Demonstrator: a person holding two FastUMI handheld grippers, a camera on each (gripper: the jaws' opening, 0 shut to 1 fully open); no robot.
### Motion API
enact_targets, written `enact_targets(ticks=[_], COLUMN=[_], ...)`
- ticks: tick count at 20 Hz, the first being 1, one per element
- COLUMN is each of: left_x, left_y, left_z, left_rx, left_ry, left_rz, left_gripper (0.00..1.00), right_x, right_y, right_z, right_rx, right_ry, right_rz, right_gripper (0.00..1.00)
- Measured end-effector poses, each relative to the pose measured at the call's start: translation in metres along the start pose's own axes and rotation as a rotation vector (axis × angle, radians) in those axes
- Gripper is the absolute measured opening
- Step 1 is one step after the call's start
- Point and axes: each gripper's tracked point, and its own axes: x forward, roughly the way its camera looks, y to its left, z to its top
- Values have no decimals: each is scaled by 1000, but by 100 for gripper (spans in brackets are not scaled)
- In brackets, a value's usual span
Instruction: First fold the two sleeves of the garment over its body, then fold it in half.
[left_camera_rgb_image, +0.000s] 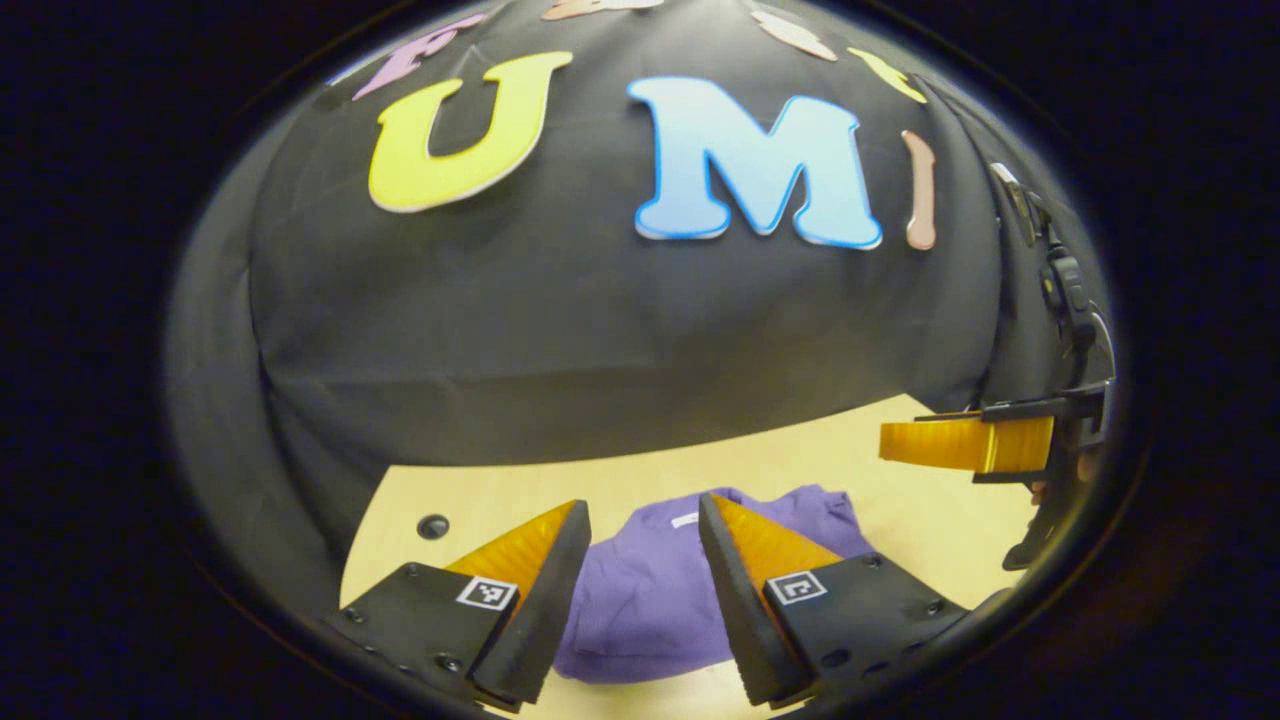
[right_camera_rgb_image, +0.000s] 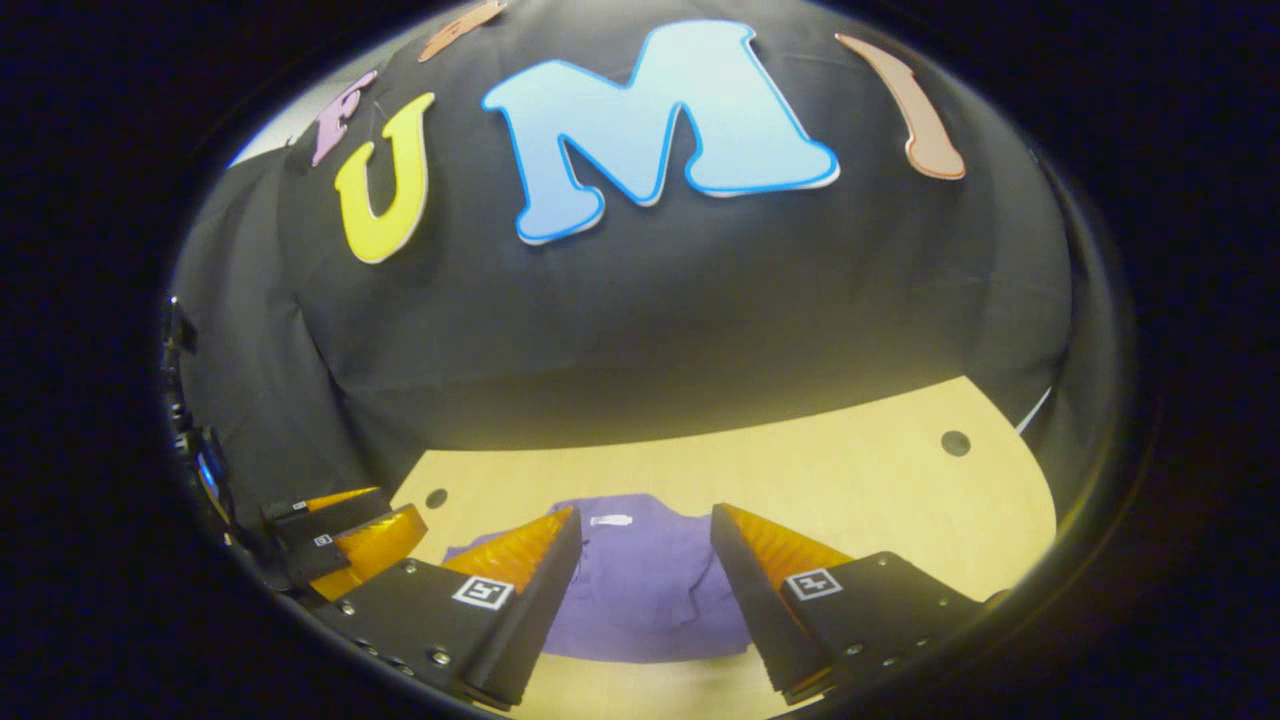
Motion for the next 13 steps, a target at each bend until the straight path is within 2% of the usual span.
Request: enact_targets(ticks=[7, 13], left_x=[-97, -170], left_y=[-50, -69], left_z=[67, 80], left_rx=[30, 6], left_ry=[-185, -259], left_rz=[-25, -4], left_gripper=[76, 75], right_x=[-93, -160], right_y=[17, 35], right_z=[39, 43], right_rx=[-46, -75], right_ry=[-140, -240], right_rz=[20, 47], right_gripper=[83, 83])
